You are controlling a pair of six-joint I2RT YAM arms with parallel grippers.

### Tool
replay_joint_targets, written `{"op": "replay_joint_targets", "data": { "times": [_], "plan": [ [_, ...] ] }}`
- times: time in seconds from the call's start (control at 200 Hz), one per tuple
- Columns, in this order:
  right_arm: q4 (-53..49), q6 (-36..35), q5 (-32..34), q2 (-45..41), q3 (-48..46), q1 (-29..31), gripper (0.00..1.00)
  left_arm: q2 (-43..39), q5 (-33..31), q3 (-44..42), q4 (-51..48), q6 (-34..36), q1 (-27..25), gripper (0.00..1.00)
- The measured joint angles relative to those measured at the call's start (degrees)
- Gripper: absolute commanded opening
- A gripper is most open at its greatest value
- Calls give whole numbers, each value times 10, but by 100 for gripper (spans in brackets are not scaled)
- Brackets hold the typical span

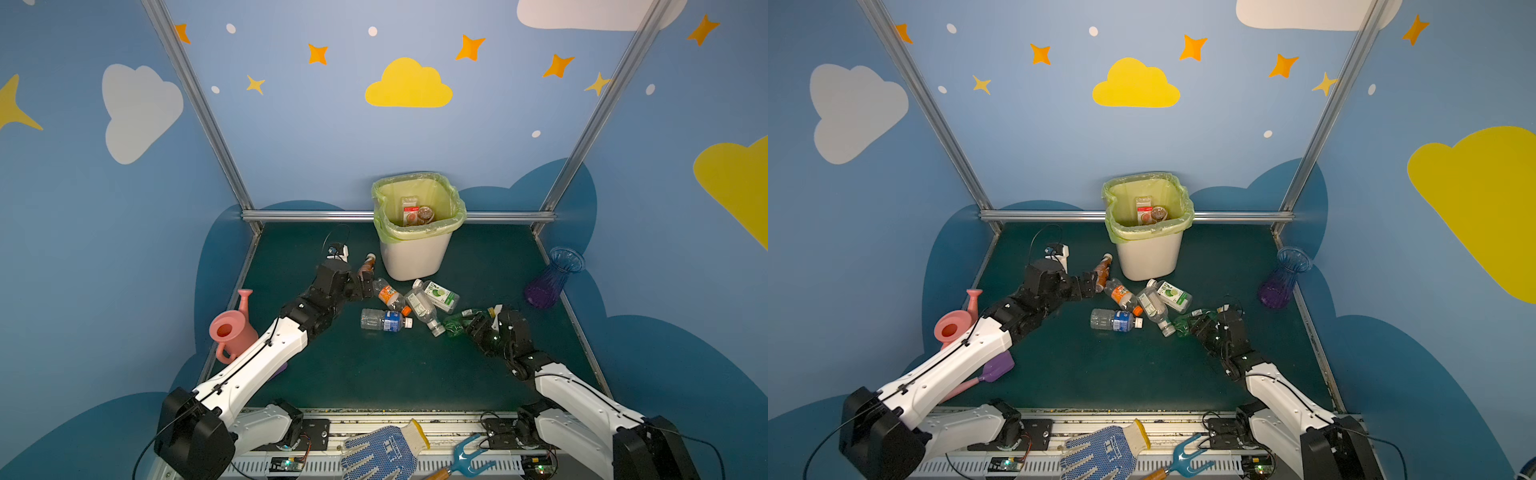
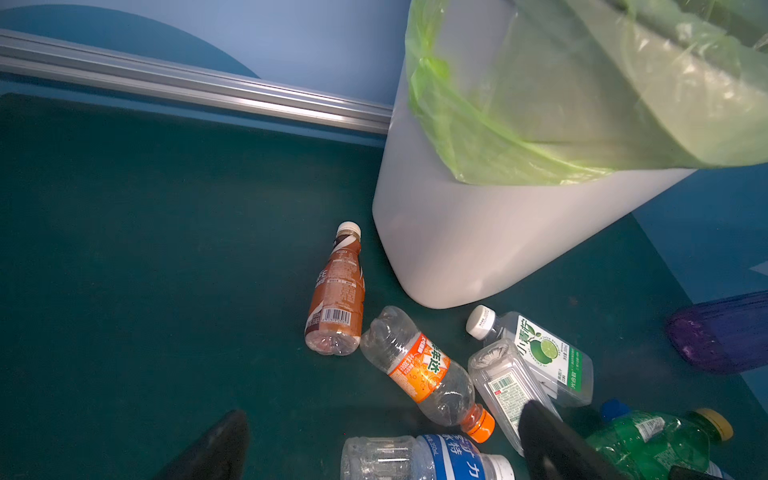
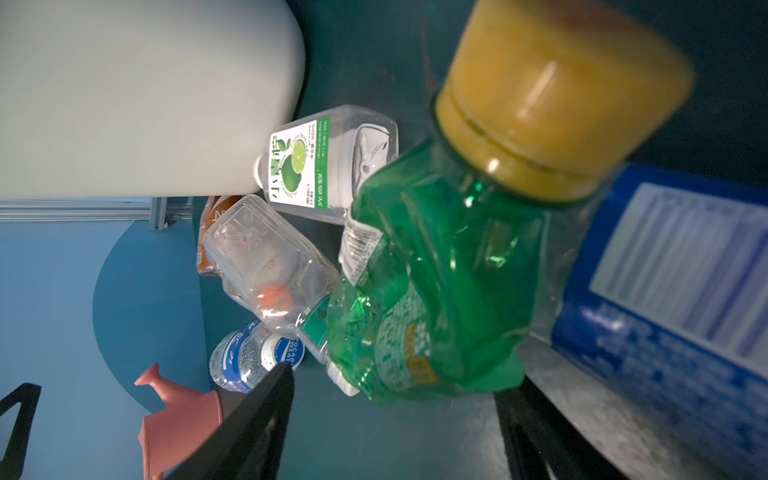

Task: Throw the plastic bottles in the bin
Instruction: 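Lower the right gripper onto the green bottle while the left gripper approaches the brown bottle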

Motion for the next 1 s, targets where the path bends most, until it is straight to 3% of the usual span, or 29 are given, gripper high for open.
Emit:
{"op": "replay_joint_targets", "data": {
  "times": [0.581, 0.906, 1.001],
  "plan": [
    [96, 13, 22, 86, 0, 4, 67, -30, -2, -22, -7, -4, 3, 100],
    [129, 21, 35, 96, 0, 4, 38, -39, -2, -23, -10, -5, 4, 100],
    [135, 23, 37, 99, 0, 4, 35, -40, -2, -26, -10, -7, 4, 100]
  ]
}}
